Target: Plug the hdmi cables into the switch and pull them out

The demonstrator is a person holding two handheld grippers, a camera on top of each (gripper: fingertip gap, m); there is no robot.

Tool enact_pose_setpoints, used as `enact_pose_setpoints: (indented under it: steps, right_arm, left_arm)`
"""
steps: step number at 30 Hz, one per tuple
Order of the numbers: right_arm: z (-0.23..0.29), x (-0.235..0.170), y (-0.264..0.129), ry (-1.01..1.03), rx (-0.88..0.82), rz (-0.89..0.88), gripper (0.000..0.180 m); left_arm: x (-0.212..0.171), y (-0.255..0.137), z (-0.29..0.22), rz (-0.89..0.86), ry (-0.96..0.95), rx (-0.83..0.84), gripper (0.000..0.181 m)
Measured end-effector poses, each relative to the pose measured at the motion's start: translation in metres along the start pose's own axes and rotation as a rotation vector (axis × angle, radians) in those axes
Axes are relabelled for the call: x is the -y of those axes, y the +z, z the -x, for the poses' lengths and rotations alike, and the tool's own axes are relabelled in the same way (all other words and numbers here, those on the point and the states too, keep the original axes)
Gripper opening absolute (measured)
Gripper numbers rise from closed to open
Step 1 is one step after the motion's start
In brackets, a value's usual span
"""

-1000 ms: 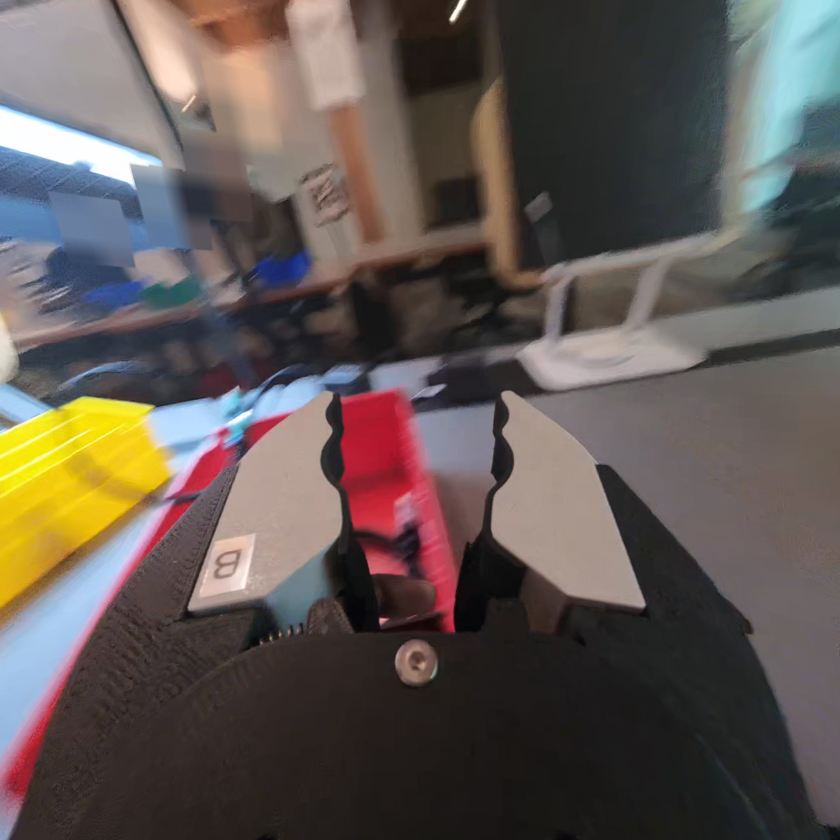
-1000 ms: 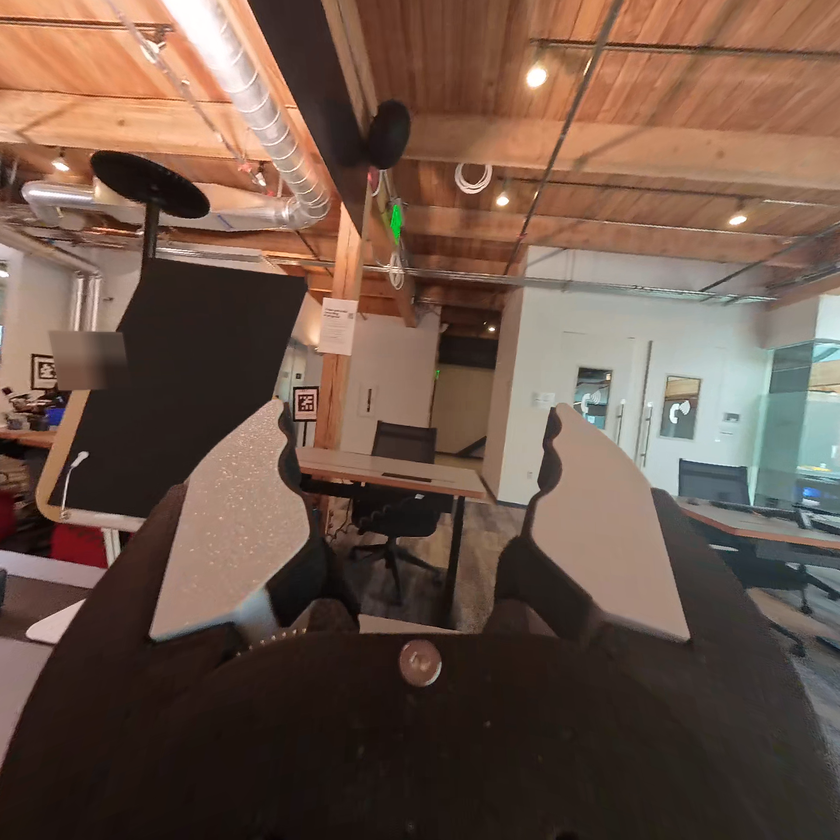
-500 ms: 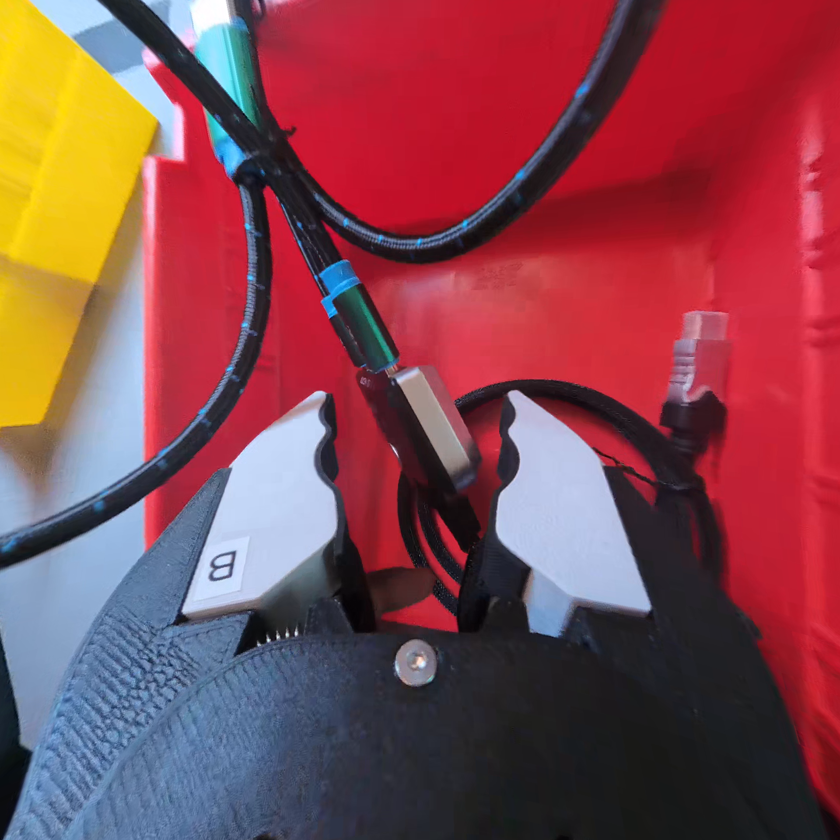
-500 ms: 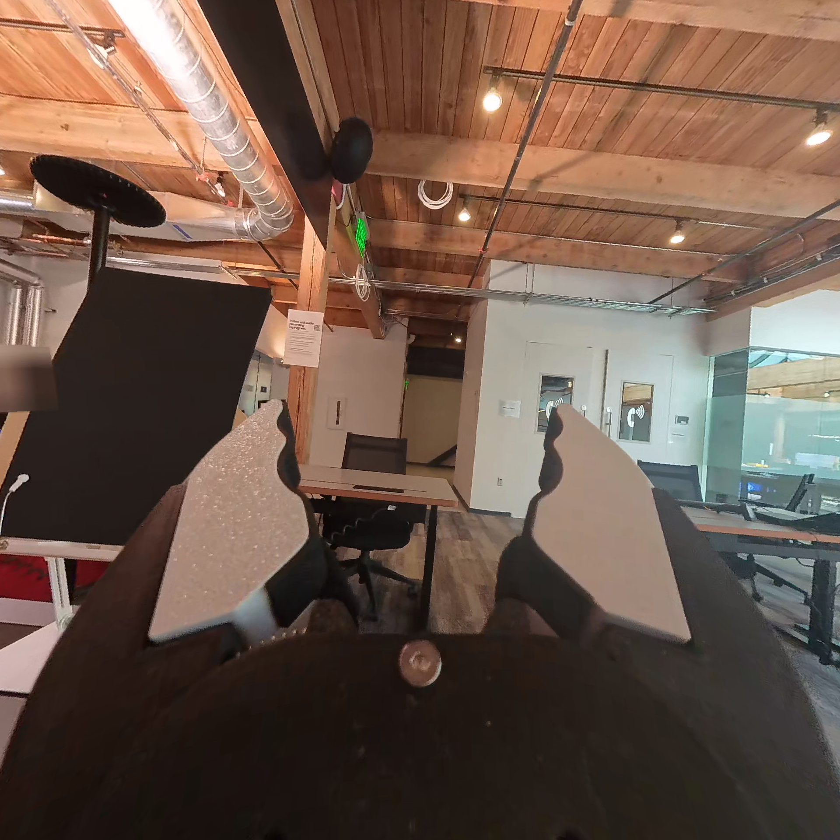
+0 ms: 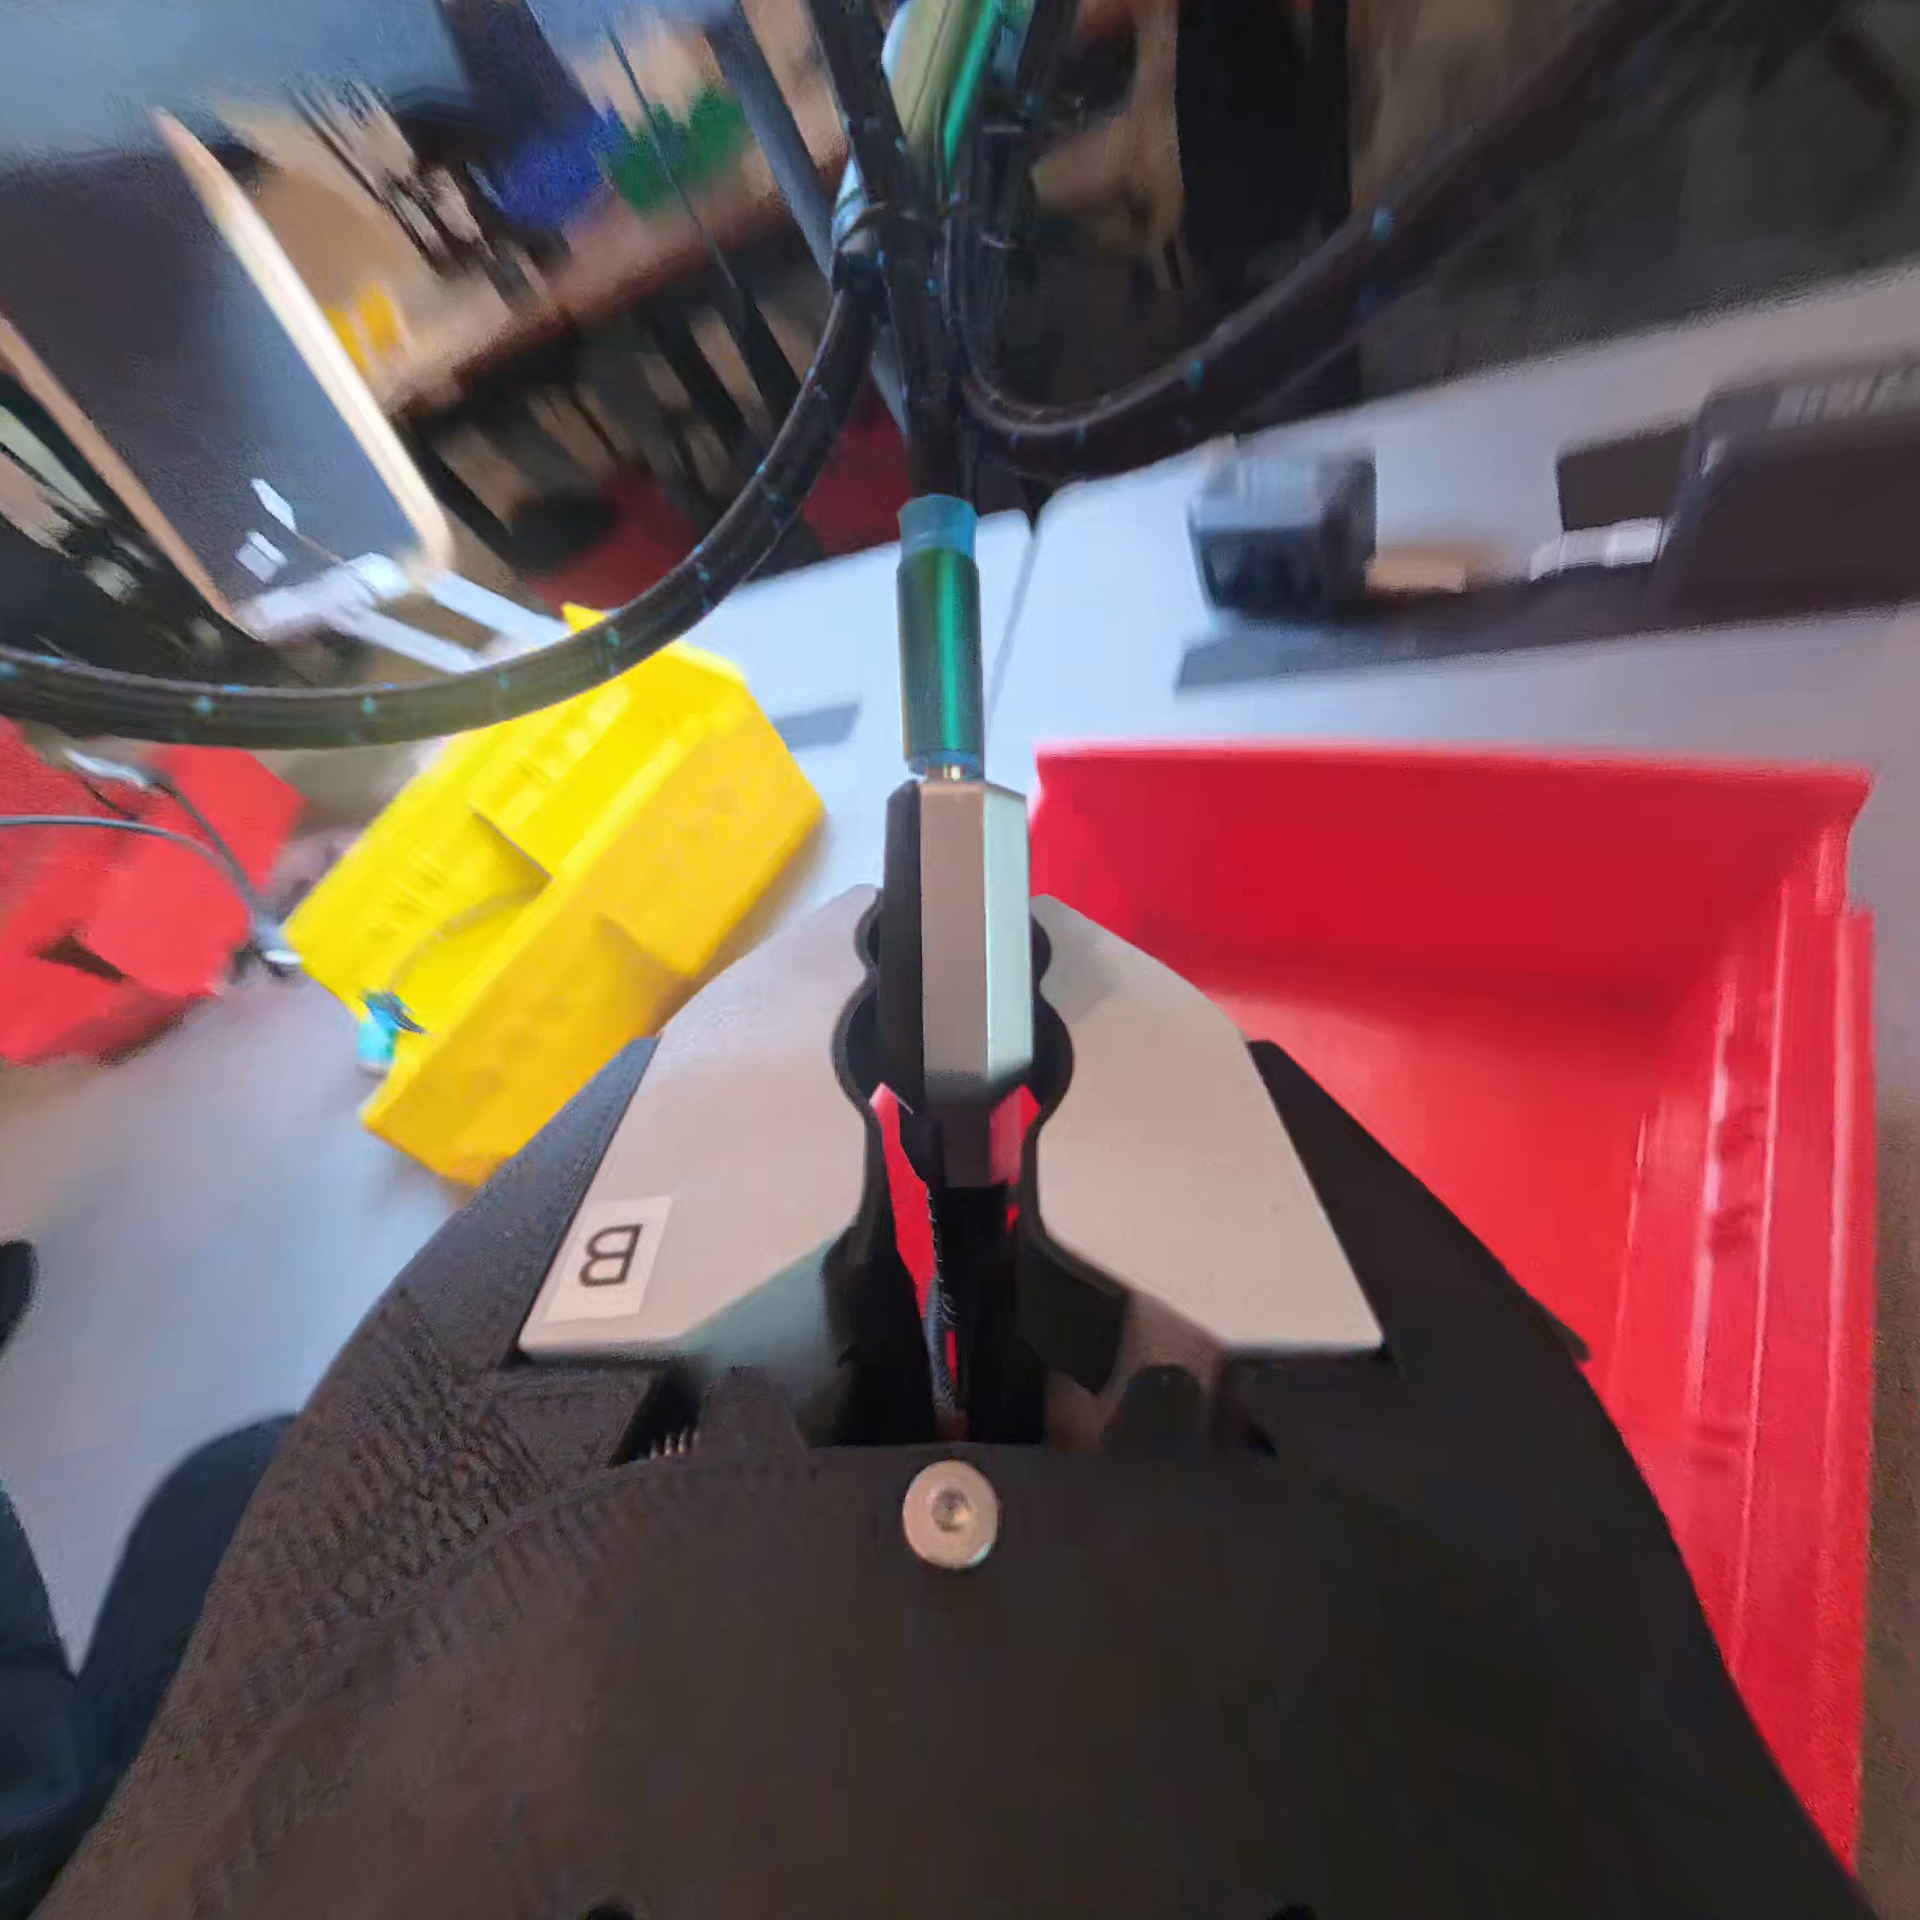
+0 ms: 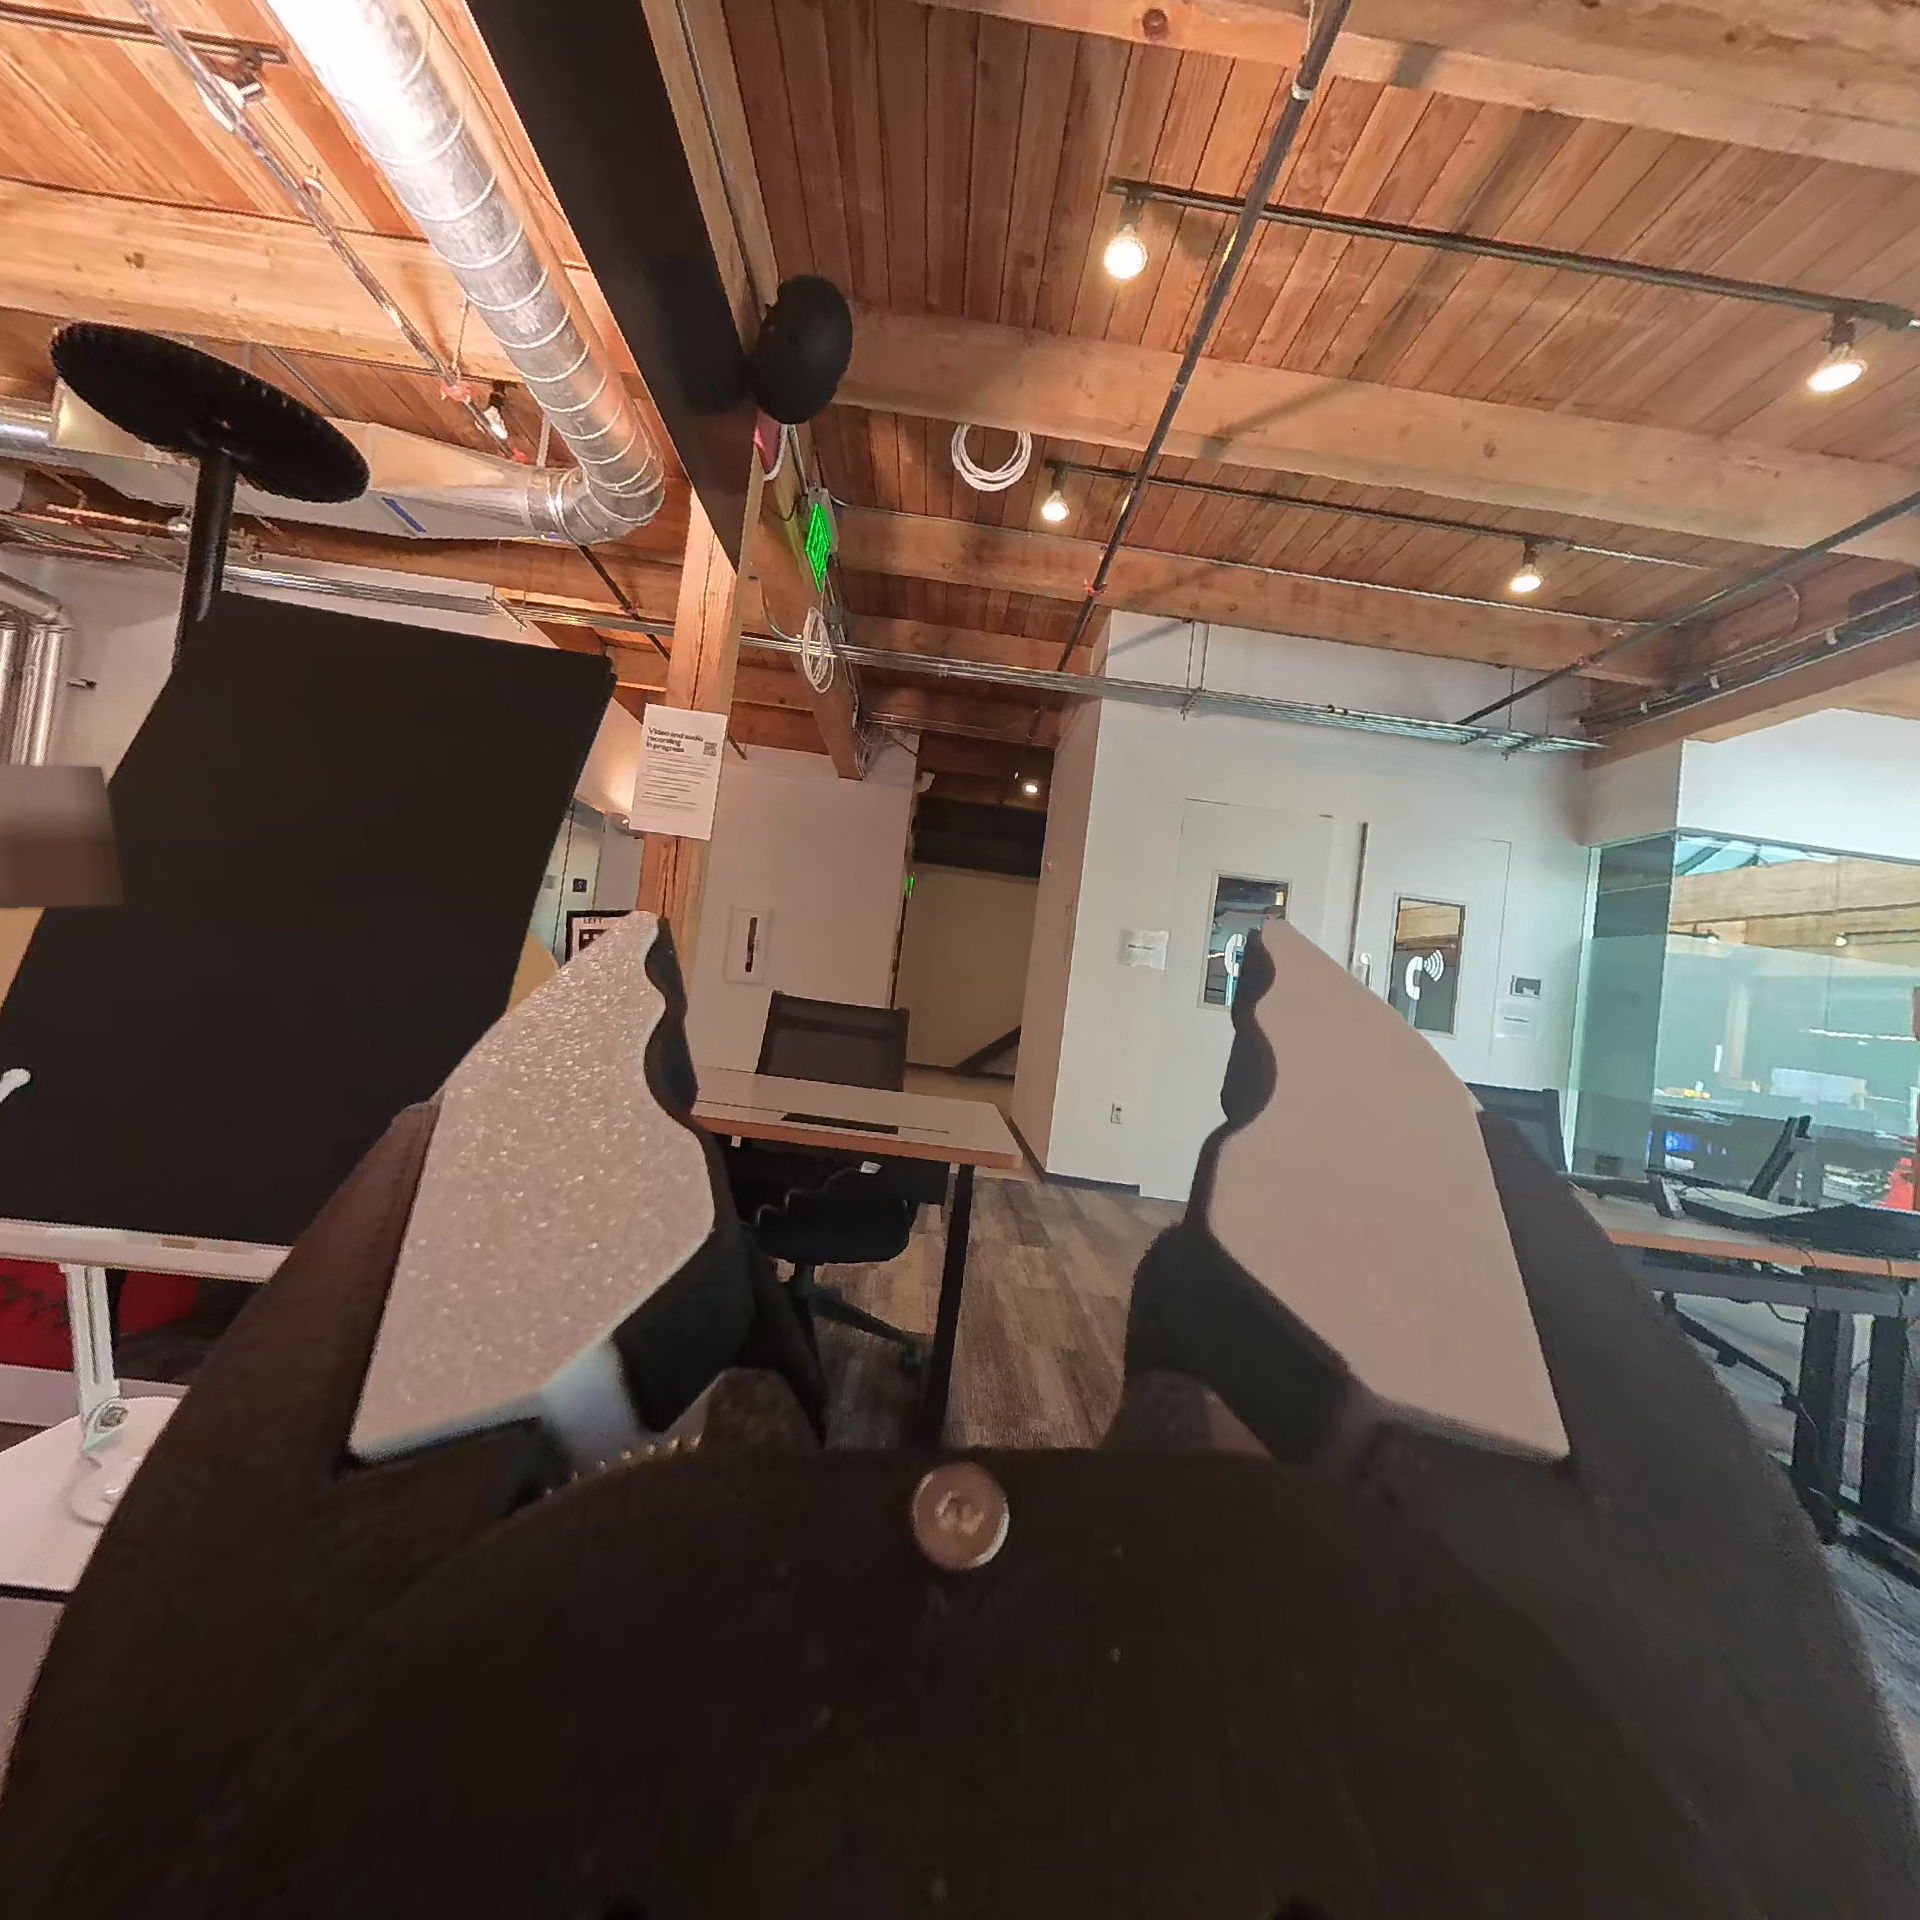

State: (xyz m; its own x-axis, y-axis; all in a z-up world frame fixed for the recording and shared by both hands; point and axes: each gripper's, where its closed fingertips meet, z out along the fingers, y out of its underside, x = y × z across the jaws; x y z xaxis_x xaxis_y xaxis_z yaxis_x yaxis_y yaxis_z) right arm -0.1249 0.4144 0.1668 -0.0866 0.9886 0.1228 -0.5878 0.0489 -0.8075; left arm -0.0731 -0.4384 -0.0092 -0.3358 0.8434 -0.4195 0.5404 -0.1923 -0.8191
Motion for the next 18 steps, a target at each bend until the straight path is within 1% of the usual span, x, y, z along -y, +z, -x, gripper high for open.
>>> enact_pose_setpoints:
  steps: [5,9,11,12,13,15,18]
  right_arm:
    - [0.009,0.010,-0.001,-0.007,0.026,-0.022,0.098]
    - [0.017,0.022,-0.004,-0.011,0.048,-0.049,0.095]
    - [0.024,0.028,-0.005,-0.009,0.070,-0.062,0.094]
    - [0.027,0.031,-0.005,-0.009,0.082,-0.068,0.093]
    - [0.032,0.034,-0.005,-0.010,0.096,-0.074,0.092]
    - [0.041,0.041,-0.006,-0.013,0.126,-0.086,0.090]
    - [0.063,0.050,-0.008,-0.010,0.205,-0.097,0.083]
  left_arm:
    - [0.093,-0.062,0.032,-0.364,0.037,0.130,0.020]
    - [0.163,-0.137,0.039,-0.699,0.039,0.185,0.021]
    - [0.194,-0.180,0.038,-0.852,0.042,0.195,0.024]
    - [0.208,-0.201,0.035,-0.926,0.047,0.185,0.025]
    - [0.221,-0.222,0.029,-0.991,0.049,0.159,0.022]
    - [0.238,-0.258,0.010,-1.079,0.060,0.072,0.021]
    - [0.243,-0.291,-0.039,-1.143,0.074,-0.140,0.021]
